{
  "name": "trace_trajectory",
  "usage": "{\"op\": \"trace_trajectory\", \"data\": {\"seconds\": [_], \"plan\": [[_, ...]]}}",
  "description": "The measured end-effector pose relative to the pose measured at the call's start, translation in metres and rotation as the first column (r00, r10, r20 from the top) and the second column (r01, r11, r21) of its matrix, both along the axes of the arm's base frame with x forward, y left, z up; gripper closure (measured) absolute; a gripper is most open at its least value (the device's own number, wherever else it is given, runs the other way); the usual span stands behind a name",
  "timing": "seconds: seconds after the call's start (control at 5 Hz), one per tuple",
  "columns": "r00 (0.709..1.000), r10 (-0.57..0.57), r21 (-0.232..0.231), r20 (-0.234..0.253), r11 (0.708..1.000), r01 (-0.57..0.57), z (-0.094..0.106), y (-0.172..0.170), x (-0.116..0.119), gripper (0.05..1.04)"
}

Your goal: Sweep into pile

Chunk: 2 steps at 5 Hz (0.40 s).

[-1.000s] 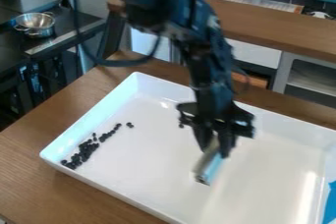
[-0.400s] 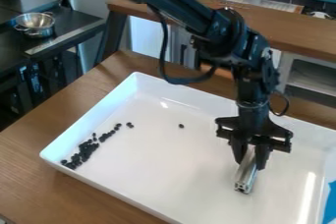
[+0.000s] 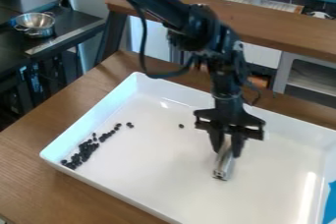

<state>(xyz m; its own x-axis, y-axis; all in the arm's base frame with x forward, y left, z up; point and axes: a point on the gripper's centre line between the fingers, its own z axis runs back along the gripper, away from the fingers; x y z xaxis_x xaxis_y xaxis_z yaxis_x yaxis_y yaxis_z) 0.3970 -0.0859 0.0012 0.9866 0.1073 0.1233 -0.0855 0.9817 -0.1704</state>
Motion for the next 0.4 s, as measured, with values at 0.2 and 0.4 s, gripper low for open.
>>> {"op": "trace_trajectory", "data": {"seconds": [0.2, 0.4], "plan": [[0.999, 0.029, -0.016, -0.017, 0.999, -0.029, -0.002, 0.017, -0.001, 0.716], [0.998, 0.058, -0.010, -0.016, 0.998, -0.058, -0.005, 0.035, -0.005, 0.716]]}}
